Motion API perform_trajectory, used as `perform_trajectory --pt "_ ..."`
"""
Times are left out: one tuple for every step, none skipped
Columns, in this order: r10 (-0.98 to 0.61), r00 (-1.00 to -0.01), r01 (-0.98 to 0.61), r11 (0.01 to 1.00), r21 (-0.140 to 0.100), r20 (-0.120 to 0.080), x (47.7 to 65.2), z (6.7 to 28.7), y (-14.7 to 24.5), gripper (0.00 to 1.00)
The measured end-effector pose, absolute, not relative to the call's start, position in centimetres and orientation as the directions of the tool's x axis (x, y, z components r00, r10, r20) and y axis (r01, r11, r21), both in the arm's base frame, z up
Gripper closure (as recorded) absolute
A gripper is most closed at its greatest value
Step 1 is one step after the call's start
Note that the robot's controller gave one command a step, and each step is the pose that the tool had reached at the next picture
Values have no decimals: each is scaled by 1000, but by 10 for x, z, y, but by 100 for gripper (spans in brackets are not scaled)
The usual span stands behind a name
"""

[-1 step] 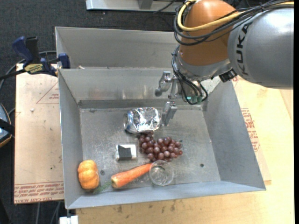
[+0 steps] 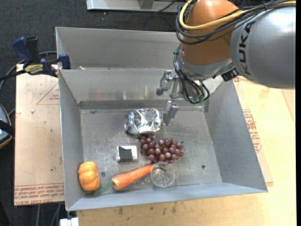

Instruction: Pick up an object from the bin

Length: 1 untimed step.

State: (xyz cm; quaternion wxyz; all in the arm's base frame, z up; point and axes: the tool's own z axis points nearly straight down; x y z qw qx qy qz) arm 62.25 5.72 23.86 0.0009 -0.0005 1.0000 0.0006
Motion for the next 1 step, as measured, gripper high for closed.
perform_trajectory --pt "-21 -1000 -21 1000 1 -8 626 184 64 0"
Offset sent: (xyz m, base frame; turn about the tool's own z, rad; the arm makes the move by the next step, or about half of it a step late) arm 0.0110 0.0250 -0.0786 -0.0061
